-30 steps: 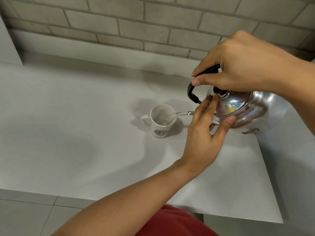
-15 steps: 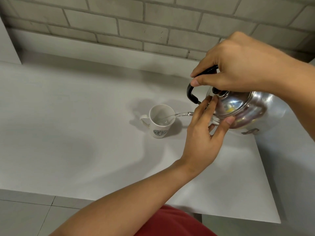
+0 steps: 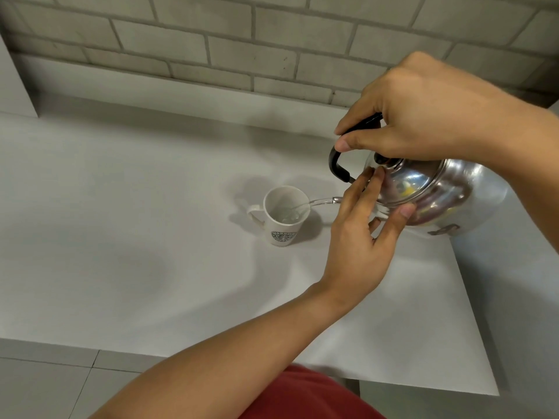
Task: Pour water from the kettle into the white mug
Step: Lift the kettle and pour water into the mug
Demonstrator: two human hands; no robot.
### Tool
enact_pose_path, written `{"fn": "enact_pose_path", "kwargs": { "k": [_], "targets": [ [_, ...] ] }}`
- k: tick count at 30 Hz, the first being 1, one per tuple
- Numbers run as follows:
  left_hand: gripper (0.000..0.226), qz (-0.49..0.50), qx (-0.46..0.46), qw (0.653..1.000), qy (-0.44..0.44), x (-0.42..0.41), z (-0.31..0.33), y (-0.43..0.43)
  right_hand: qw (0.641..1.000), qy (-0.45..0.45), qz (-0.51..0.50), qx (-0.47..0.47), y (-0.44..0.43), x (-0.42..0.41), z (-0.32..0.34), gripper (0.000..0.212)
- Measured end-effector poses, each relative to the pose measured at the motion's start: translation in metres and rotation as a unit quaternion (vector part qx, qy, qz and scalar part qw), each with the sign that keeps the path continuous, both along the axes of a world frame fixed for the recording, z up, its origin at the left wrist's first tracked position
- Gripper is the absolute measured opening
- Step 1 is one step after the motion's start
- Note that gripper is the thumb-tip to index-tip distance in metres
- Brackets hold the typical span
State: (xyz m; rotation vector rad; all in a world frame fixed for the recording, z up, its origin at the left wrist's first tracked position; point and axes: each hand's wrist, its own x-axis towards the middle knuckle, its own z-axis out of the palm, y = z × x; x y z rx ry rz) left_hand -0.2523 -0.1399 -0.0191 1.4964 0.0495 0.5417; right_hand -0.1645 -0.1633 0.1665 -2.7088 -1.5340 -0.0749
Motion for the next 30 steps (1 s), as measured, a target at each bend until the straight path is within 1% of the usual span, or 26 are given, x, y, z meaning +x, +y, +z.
{"fn": "enact_pose_path", "kwargs": {
  "k": [6, 10, 15, 22, 26, 28, 30],
  "targets": [
    [0.057, 0.015, 0.001, 1.0, -0.018, 0.001, 0.0, -0.001, 1.0, 0.0, 0.002, 0.0, 0.003, -0.002, 0.002, 0.023],
    [0.057, 0.009, -0.015, 1.0, -0.015, 0.001, 0.001, 0.0, 1.0, -0.007, 0.008, -0.005, 0.006, 0.0, 0.003, 0.027],
    [0.057, 0.026, 0.001, 0.999, -0.024, 0.002, 0.003, 0.0, 1.0, -0.006, 0.013, -0.01, 0.005, 0.006, 0.003, 0.032],
    [0.057, 0.028, 0.008, 0.999, -0.016, 0.001, 0.0, 0.003, 1.0, -0.014, 0.022, -0.001, 0.003, 0.011, -0.001, 0.032],
    [0.057, -0.01, 0.011, 1.0, 0.019, -0.002, -0.006, 0.01, 0.999, -0.008, 0.018, 0.035, -0.007, 0.014, -0.008, 0.035],
    [0.058, -0.022, 0.036, 0.999, 0.034, -0.004, -0.01, 0.016, 0.997, -0.008, 0.021, 0.073, -0.016, 0.016, -0.015, 0.037],
    [0.059, -0.025, 0.081, 0.995, 0.046, -0.006, -0.013, 0.023, 0.995, -0.006, 0.01, 0.101, -0.025, 0.015, -0.024, 0.037]
  ]
}}
